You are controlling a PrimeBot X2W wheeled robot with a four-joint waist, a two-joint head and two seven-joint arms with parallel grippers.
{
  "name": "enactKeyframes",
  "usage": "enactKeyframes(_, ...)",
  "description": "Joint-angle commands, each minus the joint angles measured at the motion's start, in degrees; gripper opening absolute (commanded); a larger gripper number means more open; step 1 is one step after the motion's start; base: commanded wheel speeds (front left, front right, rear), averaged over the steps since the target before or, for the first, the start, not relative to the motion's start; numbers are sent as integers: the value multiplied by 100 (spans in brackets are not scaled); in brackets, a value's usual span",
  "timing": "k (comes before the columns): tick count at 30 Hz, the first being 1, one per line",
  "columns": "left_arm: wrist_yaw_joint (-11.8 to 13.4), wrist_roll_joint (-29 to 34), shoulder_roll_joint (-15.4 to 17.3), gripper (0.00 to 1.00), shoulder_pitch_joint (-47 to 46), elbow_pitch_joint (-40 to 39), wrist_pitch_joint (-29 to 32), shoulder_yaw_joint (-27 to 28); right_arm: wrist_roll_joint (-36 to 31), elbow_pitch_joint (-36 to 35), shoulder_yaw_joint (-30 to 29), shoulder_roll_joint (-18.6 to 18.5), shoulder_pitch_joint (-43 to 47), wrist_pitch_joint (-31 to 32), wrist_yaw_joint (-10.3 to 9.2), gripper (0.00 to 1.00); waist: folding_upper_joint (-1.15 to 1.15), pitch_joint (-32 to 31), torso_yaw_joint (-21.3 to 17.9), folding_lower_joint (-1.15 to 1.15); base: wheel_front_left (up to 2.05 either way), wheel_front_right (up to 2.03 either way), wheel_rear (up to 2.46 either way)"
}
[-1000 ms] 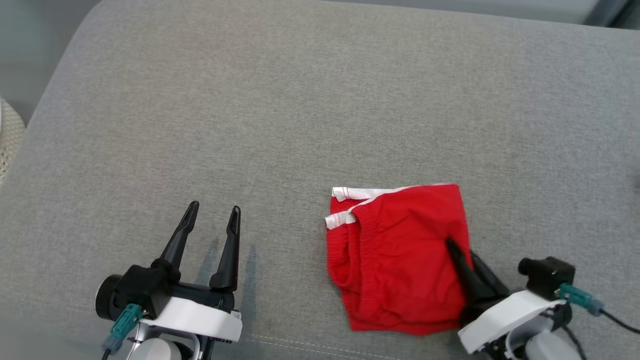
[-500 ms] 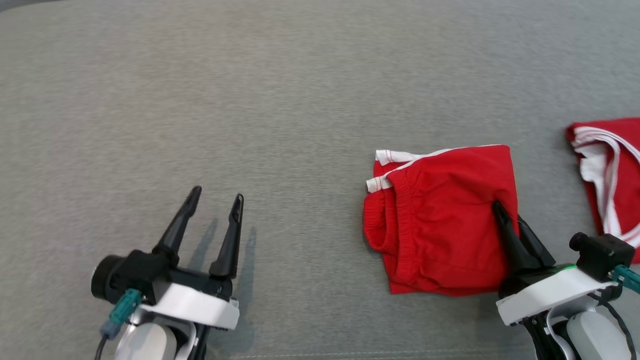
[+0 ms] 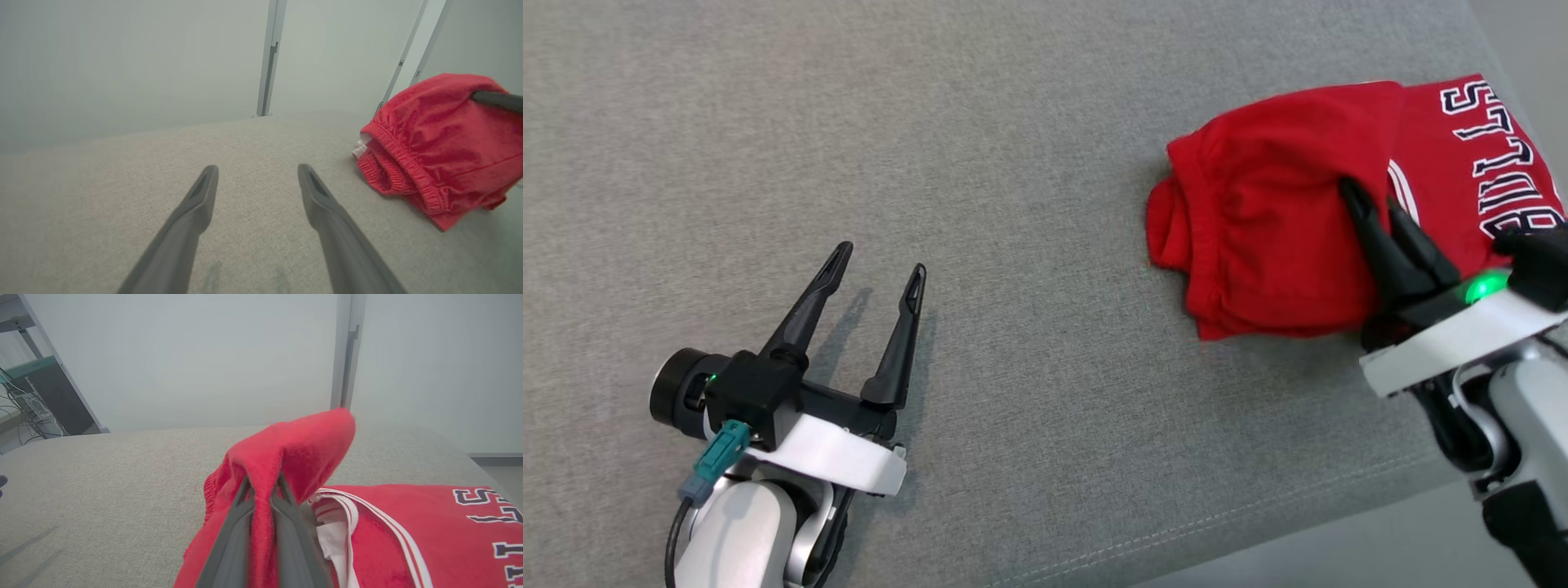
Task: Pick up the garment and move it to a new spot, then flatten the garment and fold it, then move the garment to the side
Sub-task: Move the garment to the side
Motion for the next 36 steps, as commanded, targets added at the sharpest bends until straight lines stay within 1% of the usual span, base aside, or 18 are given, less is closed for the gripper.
enactKeyframes(1, -26, 21, 41, 100, -161, -152, 1, 148, 162, -173, 142, -211, -158, 50, 23, 0, 0, 118, -106, 0, 0, 0, 0)
enactKeyframes(4, -22, -3, 3, 100, -165, -109, -28, 111, 477, -283, 339, -489, -481, 235, 23, 0, 0, 126, -103, 0, 0, 0, 0)
enactKeyframes(6, -20, -16, -15, 100, -161, -86, -54, 88, 802, -374, 439, -661, -644, 468, 23, 0, 0, 133, -94, 0, 0, 0, 0)
enactKeyframes(10, -10, -29, -47, 100, -200, -66, -92, 51, 1287, -488, 568, -1212, -910, 972, 23, 0, 0, 195, -55, 0, 0, 0, 0)
enactKeyframes(13, -7, -19, -56, 100, -258, -78, -111, 19, 1689, -426, 536, -1613, -1047, 1253, 23, 0, 0, 292, -35, 0, 0, 0, 0)
enactKeyframes(15, -5, -8, -58, 100, -303, -82, -119, -3, 1867, -277, 490, -1853, -1148, 1334, 23, 0, 0, 362, -26, 0, 0, 0, 0)
enactKeyframes(17, -5, -3, -63, 100, -357, -89, -114, -23, 2041, -41, 453, -2013, -1229, 1398, 23, 0, 0, 458, -19, 0, 0, 0, 0)
enactKeyframes(19, -16, 3, -69, 100, -410, -88, -108, -57, 2176, 239, 463, -2086, -1288, 1440, 23, 0, 0, 546, -5, 0, 0, 0, 0)
enactKeyframes(23, -38, 19, -76, 100, -528, -105, -103, -119, 1983, 945, 575, -2179, -1457, 1315, 23, 0, 0, 737, 61, 0, 0, 0, 0)
enactKeyframes(26, -47, 24, -58, 100, -589, -124, -80, -142, 1729, 1537, 719, -2066, -1623, 1195, 23, 0, 0, 870, 107, 0, 0, 0, 0)
enactKeyframes(29, -57, 44, -32, 100, -644, -150, -51, -174, 1542, 2249, 759, -1847, -1794, 1027, 23, 0, 0, 990, 179, 0, 0, 0, 0)
enactKeyframes(30, -62, 49, -24, 100, -664, -159, -44, -186, 1485, 2459, 799, -1758, -1839, 989, 23, 40, 0, 1028, 212, 0, 0, 0, 0)
enactKeyframes(32, -58, 55, -5, 100, -695, -172, -34, -189, 1432, 2877, 804, -1592, -1925, 818, 23, 40, 0, 1094, 281, 0, 0, 0, 0)
enactKeyframes(33, -55, 55, 7, 100, -710, -179, -33, -183, 1402, 3092, 799, -1517, -1971, 728, 23, 100, 0, 1124, 317, 0, 0, 0, 0)
enactKeyframes(36, -34, 48, 28, 100, -734, -204, -54, -162, 1213, 3763, 755, -1348, -2105, 357, 23, 100, 0, 1186, 420, 0, 0, 0, 0)
